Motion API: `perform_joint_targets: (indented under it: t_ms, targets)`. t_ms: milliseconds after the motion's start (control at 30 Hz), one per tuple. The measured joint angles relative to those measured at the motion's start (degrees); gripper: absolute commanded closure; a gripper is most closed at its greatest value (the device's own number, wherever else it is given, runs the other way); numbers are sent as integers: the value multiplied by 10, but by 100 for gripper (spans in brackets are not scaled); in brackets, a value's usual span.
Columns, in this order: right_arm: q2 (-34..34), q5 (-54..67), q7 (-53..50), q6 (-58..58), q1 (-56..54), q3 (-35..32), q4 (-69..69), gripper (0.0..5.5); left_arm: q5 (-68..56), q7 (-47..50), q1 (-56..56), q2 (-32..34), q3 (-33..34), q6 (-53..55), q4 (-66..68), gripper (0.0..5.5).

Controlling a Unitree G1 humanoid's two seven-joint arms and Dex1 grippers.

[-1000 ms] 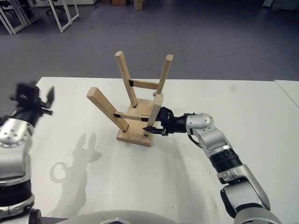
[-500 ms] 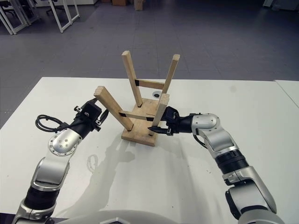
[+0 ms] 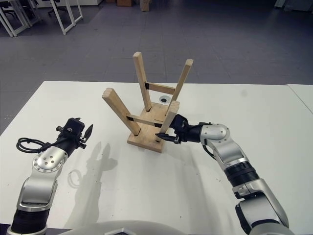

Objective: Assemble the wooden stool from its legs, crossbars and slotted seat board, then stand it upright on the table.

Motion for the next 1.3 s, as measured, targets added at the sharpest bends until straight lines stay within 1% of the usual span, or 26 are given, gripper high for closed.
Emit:
perform_joint_targets:
  t_ms: [33, 133, 233, 333, 433, 533, 600, 667, 767, 833, 900, 1067, 1200, 1300]
  targets:
    - [-1, -1, -3, 15, 1, -6, -10, 312, -4, 0, 0, -2, 0, 3, 0, 301]
    - [-10, -23, -14, 75, 5, -21, -33, 265, -10, 1, 1, -8, 0, 4, 0, 301]
    - [3, -18, -16, 98, -4, -49, -61, 204, -16, 1, 2, -15, -3, 4, 0, 301]
    - [9, -21, -10, 107, -14, -60, -73, 204, -20, -3, 2, -15, -11, 7, 3, 301]
    - [-32, -64, 28, 105, 8, -42, -71, 204, -19, -13, -17, -14, -41, 13, 35, 301]
    - [-68, -95, 68, 90, 30, -34, -40, 204, -14, -15, -76, -16, -70, 6, 90, 301]
    - [-71, -114, 71, 73, 19, -38, 4, 204, -11, -14, -114, -17, -81, -8, 134, 301]
    - [-46, -138, 37, 59, -19, -43, 84, 204, -2, -11, -144, -24, -95, -17, 189, 301]
    - [37, -160, -36, 33, -79, -48, 214, 204, 9, -5, -175, -40, -119, -29, 279, 301]
    - [80, -174, -74, 17, -104, -51, 282, 204, 12, -7, -191, -47, -131, -35, 328, 301]
    - [123, -187, -114, -5, -134, -53, 349, 204, 8, -19, -204, -60, -140, -34, 350, 301]
    - [171, -210, -162, -45, -187, -64, 453, 204, -24, -59, -221, -80, -139, 8, 337, 301]
    - [199, -217, -203, -60, -222, -85, 521, 204, -53, -84, -213, -87, -139, 74, 268, 301]
    - [213, -216, -233, -63, -242, -110, 537, 204, -65, -91, -208, -89, -140, 90, 226, 301]
